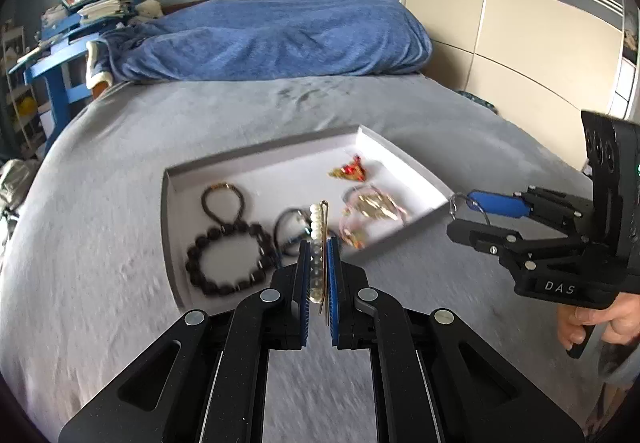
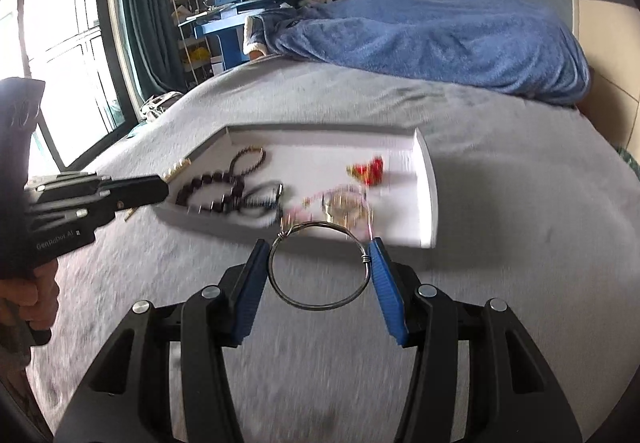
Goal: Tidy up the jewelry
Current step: 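Carry the hair pin and key ring into the tray and release both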
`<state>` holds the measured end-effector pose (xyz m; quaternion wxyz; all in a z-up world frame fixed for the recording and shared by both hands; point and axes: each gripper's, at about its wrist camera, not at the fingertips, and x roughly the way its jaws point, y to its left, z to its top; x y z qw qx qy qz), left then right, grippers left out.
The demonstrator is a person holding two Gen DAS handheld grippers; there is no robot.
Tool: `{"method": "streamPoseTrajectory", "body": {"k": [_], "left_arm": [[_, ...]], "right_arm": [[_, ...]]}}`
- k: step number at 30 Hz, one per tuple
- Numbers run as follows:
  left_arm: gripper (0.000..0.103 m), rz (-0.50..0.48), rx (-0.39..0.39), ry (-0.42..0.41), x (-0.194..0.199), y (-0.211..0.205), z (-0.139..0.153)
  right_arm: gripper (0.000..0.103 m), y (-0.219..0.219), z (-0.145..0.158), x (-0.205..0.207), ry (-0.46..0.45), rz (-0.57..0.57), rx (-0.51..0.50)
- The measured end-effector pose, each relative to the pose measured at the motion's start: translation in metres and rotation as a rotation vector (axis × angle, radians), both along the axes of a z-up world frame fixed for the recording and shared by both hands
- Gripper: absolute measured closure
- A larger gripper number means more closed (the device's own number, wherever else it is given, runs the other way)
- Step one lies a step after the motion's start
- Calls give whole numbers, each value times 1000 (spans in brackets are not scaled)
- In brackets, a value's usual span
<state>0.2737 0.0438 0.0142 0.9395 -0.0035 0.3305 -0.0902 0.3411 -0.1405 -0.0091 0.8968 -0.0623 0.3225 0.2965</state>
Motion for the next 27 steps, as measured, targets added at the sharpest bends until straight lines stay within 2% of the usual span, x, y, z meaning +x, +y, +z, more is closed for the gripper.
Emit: {"method": "streamPoseTrajectory", "body": {"k": [7,15,22,27], "left_arm": [[95,28,-18,33,41,10,-1],[95,52,-41,92,66,17,-24],[94,54,-8,146,74,13,-47],[94,59,-1,163,76,10,-56]], "right_arm": [[52,21,-1,50,37,-10,-16],[52,30,-28,81,114,-46,-46],[52,38,-45,88,149,-49,-70],[52,44,-51,85,133,-35,-99]]}}
